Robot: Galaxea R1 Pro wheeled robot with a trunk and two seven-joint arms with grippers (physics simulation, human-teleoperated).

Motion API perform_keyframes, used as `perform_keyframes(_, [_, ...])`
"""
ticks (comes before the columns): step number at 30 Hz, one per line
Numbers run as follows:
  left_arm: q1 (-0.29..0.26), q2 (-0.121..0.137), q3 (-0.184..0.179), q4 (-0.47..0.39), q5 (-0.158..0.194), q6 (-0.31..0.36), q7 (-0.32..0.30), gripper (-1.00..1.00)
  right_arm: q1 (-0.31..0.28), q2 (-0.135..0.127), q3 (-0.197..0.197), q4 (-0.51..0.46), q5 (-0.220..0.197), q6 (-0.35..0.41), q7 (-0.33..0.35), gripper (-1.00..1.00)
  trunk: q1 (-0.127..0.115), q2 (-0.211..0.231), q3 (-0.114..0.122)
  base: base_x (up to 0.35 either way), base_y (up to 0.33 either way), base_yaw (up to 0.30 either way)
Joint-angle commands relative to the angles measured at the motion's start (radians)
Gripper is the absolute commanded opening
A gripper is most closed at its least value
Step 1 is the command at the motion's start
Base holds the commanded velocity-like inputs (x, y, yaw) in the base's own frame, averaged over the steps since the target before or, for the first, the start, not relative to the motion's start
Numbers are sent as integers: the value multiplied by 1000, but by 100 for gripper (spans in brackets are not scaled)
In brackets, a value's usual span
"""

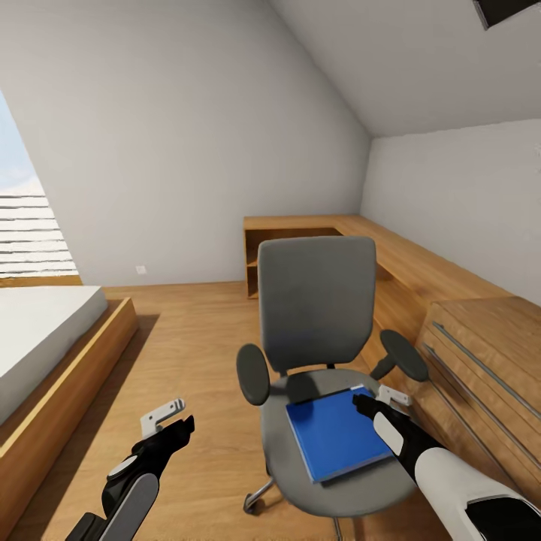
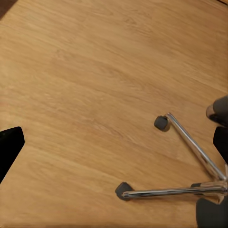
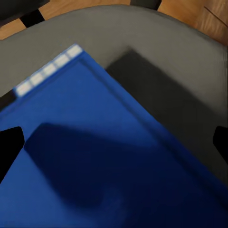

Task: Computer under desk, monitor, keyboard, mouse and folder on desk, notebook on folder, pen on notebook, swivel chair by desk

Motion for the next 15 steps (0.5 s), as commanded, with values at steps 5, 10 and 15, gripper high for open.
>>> perform_keyframes(5, [-1, 1, -2, -1, 7, 3, 6, 100, 0, -1, 9, -2, -7, 6, -8, 100, 0, -1, -1, -28, 0, 0])
perform_keyframes(10, [-1, 1, -2, -1, 7, 4, 6, 100, 0, -1, 9, -2, -7, 6, -8, 100, 0, -1, -1, -3, 0, 0])
perform_keyframes(15, [-1, 0, -2, -1, 7, 4, 8, 100, 0, -1, 9, -2, -7, 6, -8, 100, -16, 27, 11, 0, 0, 0])
